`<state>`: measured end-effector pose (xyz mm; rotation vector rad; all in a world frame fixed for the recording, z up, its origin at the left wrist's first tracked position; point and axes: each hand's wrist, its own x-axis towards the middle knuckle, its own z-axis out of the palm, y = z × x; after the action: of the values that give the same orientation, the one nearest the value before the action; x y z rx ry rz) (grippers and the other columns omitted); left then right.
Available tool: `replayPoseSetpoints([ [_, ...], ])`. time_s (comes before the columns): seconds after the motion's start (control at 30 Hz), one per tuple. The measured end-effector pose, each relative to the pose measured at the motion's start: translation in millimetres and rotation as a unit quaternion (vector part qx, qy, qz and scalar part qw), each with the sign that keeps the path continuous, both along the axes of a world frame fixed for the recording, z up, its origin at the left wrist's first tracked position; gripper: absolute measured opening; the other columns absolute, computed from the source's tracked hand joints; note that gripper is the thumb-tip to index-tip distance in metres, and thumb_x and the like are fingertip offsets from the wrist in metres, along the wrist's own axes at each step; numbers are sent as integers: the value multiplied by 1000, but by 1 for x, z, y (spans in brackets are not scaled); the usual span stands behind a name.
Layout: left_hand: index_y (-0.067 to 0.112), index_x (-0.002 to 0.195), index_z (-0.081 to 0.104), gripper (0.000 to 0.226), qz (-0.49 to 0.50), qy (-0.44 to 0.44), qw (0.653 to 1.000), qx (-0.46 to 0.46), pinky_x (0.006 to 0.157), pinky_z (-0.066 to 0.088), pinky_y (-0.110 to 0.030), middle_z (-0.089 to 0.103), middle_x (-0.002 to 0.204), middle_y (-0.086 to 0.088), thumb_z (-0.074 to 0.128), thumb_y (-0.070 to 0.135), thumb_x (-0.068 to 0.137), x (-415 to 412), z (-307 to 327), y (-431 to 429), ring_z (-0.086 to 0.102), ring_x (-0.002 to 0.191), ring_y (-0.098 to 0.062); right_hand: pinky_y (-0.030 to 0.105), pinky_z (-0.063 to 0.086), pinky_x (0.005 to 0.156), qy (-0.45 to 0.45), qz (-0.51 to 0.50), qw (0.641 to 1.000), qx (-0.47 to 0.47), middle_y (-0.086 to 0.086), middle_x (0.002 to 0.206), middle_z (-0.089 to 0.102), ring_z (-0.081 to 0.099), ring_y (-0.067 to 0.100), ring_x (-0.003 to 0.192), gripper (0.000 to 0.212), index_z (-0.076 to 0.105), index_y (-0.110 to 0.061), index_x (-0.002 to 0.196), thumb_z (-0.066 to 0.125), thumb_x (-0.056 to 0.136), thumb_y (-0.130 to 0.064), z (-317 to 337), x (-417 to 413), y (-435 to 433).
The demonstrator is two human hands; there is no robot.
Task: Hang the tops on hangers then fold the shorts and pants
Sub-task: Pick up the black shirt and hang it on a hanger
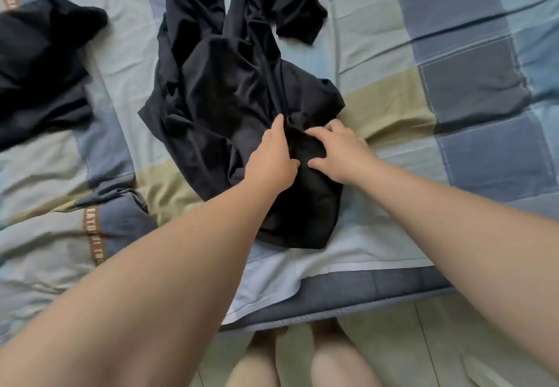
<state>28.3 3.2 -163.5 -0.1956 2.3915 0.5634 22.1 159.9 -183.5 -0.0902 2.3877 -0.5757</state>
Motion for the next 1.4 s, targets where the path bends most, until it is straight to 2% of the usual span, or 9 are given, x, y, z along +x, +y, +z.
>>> replayPoseSetpoints([
  [0.1,33,110,54,17,-39,-10,999,8,79,54,-44,65,104,-1,53,22,98,4,-4,-10,61,92,-25,39,47,95,5,-92,994,-52,7,114,53,56,29,112,25,67,-26,116,67,93,-34,-11,6,-6],
  [0.2,31,87,53,21,-88,-35,995,15,78,49,-40,64,94,4,45,14,95,37,1,-24,59,89,-24,36,45,92,10,-131,988,-79,4,109,54,55,26,107,18,73,-14,99,63,97,-29,-4,28,-11],
  [0.4,25,123,51,29,14,-146,987,68,95,48,-44,56,127,2,60,25,95,114,33,-52,57,109,-21,50,38,105,-23,-142,982,-123,3,117,67,52,28,123,16,61,-14,82,59,97,-16,63,84,-22],
  [0.57,30,153,24,79,82,-64,979,178,106,42,-37,40,149,-1,71,26,90,133,103,-61,46,132,-18,35,31,91,0,-123,983,-138,10,91,62,54,27,109,21,52,-7,79,55,99,-13,156,124,-34],
  [0.7,34,157,14,89,-30,-19,981,188,109,39,-45,24,159,1,67,18,88,123,173,-77,35,138,-28,28,24,74,-13,-94,981,-171,-11,65,42,44,1,76,39,35,-31,71,55,100,-13,249,143,-53],
  [0.97,21,103,57,21,-202,96,968,111,91,28,-34,51,135,7,67,25,85,98,324,-112,38,127,-28,23,28,59,66,-120,967,-216,-7,62,38,39,11,62,25,43,-20,78,50,101,-18,432,157,-78],
  [1.13,20,87,64,20,-212,180,946,164,94,31,-37,64,117,14,72,38,86,96,427,-126,44,117,-16,26,35,62,185,-113,944,-247,-5,70,51,48,13,68,15,56,-14,89,49,99,-23,523,150,-86],
  [1.27,13,73,57,22,-111,181,936,282,57,38,-31,56,61,2,68,17,92,91,504,-139,51,58,-11,34,34,57,258,-152,912,-281,10,64,49,41,22,58,12,57,-22,89,53,99,-26,575,132,-85],
  [1.4,2,75,56,27,-50,274,909,310,60,33,-32,54,65,-13,72,17,91,78,563,-144,44,61,-18,51,32,51,308,-165,876,-333,32,68,44,37,45,58,15,54,-17,87,54,101,-23,624,105,-92],
])
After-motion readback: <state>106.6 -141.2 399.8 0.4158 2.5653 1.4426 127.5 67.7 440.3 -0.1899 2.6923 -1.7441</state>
